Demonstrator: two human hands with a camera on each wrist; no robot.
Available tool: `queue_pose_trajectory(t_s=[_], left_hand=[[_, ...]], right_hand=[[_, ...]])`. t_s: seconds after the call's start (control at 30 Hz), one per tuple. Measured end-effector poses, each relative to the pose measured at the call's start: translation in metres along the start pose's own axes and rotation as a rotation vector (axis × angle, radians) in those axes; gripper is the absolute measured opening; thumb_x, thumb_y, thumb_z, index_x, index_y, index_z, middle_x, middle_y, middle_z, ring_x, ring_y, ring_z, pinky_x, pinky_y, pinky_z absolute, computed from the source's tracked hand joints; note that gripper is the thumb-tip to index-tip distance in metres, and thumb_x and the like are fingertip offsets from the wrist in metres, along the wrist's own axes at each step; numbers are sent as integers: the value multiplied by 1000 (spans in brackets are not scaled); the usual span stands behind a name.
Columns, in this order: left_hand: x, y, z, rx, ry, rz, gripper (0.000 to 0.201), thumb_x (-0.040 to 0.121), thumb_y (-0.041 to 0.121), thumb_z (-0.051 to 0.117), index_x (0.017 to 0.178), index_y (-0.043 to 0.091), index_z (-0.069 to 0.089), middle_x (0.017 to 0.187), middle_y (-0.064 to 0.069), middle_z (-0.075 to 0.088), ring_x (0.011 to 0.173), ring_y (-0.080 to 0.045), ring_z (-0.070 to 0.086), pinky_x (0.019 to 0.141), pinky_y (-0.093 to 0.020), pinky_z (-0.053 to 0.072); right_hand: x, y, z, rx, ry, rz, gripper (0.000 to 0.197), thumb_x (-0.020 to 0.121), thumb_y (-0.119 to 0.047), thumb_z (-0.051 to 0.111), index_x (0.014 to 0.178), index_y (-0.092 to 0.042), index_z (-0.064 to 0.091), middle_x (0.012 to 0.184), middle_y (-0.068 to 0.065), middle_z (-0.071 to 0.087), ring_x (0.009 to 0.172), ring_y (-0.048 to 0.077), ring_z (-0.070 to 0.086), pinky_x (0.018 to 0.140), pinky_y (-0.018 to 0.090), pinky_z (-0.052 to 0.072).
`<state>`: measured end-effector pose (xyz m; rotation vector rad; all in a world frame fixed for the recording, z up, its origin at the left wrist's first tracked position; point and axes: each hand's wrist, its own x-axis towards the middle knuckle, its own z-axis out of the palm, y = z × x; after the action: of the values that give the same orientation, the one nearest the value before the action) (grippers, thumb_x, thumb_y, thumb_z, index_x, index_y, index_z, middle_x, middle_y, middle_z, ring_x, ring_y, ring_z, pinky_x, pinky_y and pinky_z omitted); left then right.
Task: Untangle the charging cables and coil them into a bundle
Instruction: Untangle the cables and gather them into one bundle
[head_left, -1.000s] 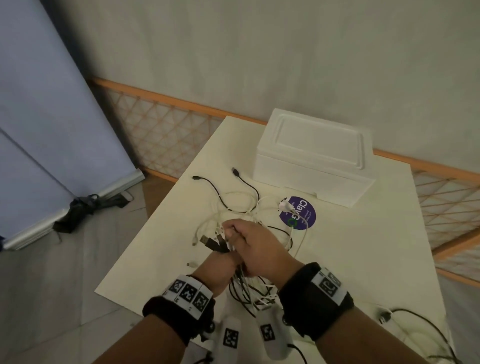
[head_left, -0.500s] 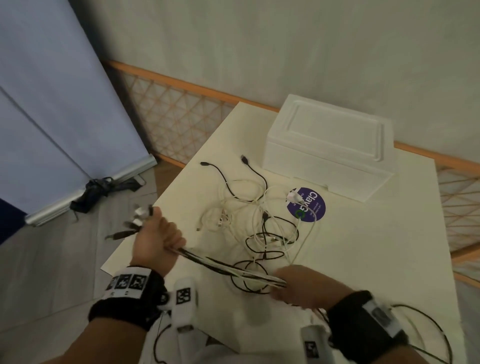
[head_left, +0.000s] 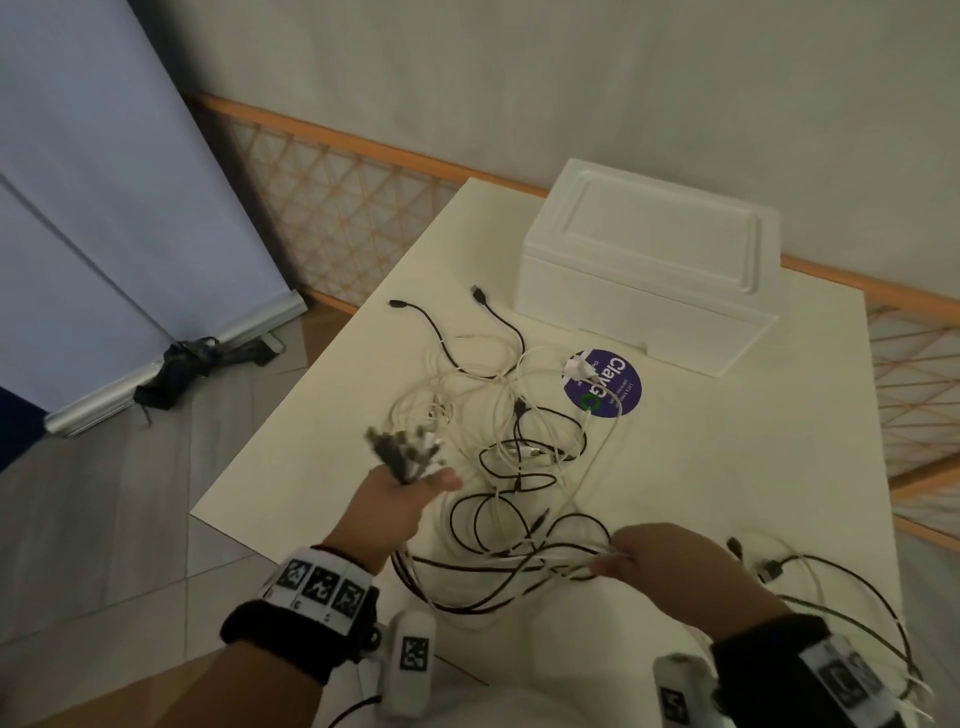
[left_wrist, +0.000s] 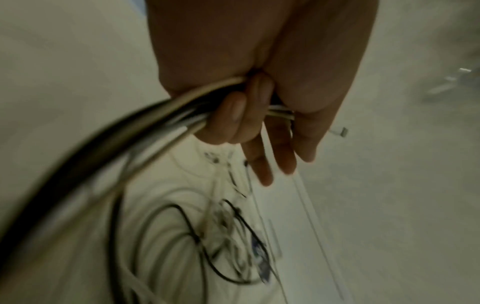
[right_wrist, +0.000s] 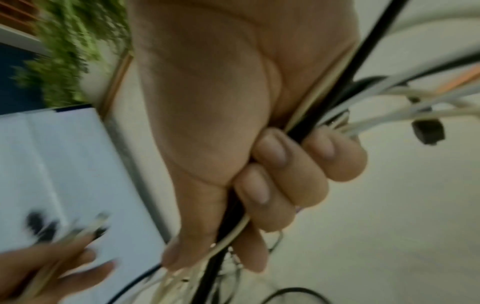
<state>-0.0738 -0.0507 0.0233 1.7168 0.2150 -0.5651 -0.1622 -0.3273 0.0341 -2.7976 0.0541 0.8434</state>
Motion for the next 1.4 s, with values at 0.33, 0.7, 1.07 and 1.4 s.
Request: queue_pose_trajectory(t_s=[0.33,0.7,1.07,1.4], left_hand=[[-8,7,58,701,-590,233,15,79,38,74,85,26,71,79,13,67,76,0,59,76,-23,46],[27,-27,-13,403,-375,-25,55,59,76,70,64,22,65,69,-3,60,69,-20,51,71,-34,39],[5,-29,-48,-340,-90,-184,26,83,17,61,65,10,44,56,-7,52,34,-8,22,39,-18,18],[20,-45,-51,-519,61,-359,29,95,27,55,71,17,43,51,-1,42,37,-9,32,38,-18,31]], right_hand=[[-9,-49,-16,-14,228,-174,27,94,-47,43,97,-22,54,89,-1,57,84,20,53,61,26,34],[-35,79,-2,29,137,251,32,81,-57,58,74,-27,51,74,-10,55,78,9,57,68,27,45],[-57,260,50,-61,-155,539,133,8,-101,42,116,-23,55,116,-2,56,108,12,54,91,26,41],[30,-42,-12,31,170,-140,18,92,-28,52,101,-22,67,101,0,63,98,19,58,84,31,43]])
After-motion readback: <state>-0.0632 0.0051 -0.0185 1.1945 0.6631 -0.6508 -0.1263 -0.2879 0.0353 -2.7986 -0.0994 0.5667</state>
